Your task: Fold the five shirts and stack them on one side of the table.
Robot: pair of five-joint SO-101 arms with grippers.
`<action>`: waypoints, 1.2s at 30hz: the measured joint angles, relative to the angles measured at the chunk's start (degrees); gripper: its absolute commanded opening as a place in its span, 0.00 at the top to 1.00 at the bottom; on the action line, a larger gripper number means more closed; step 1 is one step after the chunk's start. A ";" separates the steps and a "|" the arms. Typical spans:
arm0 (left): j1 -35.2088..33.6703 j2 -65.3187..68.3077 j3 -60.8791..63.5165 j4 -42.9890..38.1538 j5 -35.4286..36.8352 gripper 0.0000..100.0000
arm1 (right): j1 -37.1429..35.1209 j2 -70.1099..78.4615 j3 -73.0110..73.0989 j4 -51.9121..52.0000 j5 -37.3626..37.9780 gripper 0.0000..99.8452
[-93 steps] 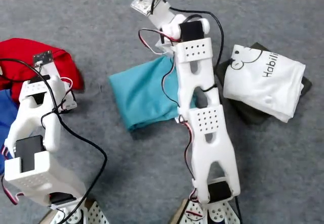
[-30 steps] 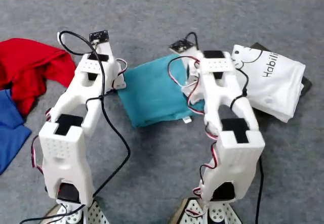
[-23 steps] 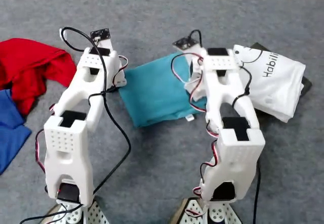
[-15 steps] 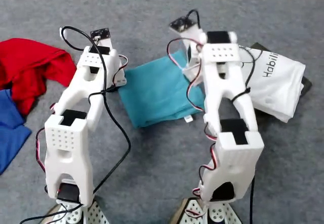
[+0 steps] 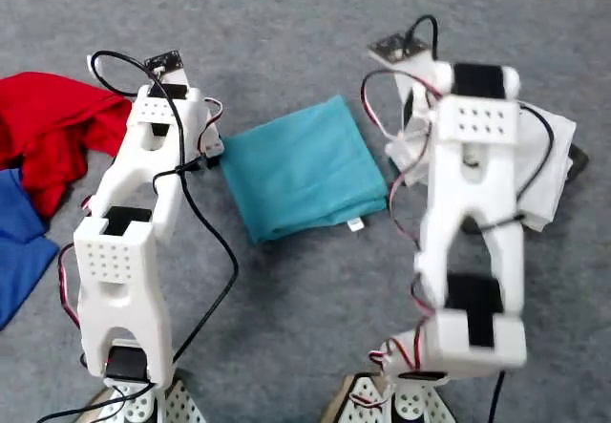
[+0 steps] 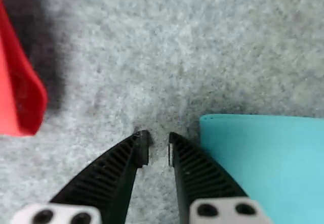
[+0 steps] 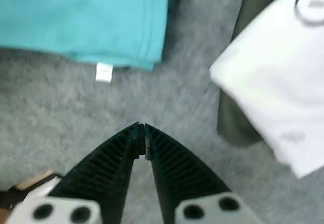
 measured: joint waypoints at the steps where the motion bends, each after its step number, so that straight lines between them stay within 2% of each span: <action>1: 0.00 0.00 0.00 0.00 0.53 0.90 | 0.35 -2.81 3.25 0.00 0.00 1.00; 9: -0.09 0.00 0.00 0.00 1.41 0.90 | 0.26 -24.70 33.14 -0.88 0.00 0.99; 13: -0.09 0.44 -0.53 0.00 1.58 0.90 | -2.99 -28.92 44.84 -8.62 -1.93 0.98; 15: -0.09 0.44 -0.53 0.00 1.58 0.90 | -5.63 -28.92 48.09 -13.71 -7.38 0.91; 20: -0.09 0.44 -0.53 0.00 1.58 0.90 | -11.87 -26.20 49.23 -26.29 -29.27 0.62; 23: -0.09 0.44 -0.53 0.00 1.58 0.90 | -14.86 -22.07 49.32 -32.53 -40.09 0.51; 28: -0.09 0.44 -0.53 0.00 1.58 0.90 | -16.62 -12.75 43.78 -40.18 -55.82 0.47; 36: -0.09 0.53 -0.53 0.00 1.58 0.90 | -17.05 5.80 28.04 -42.11 -68.75 0.47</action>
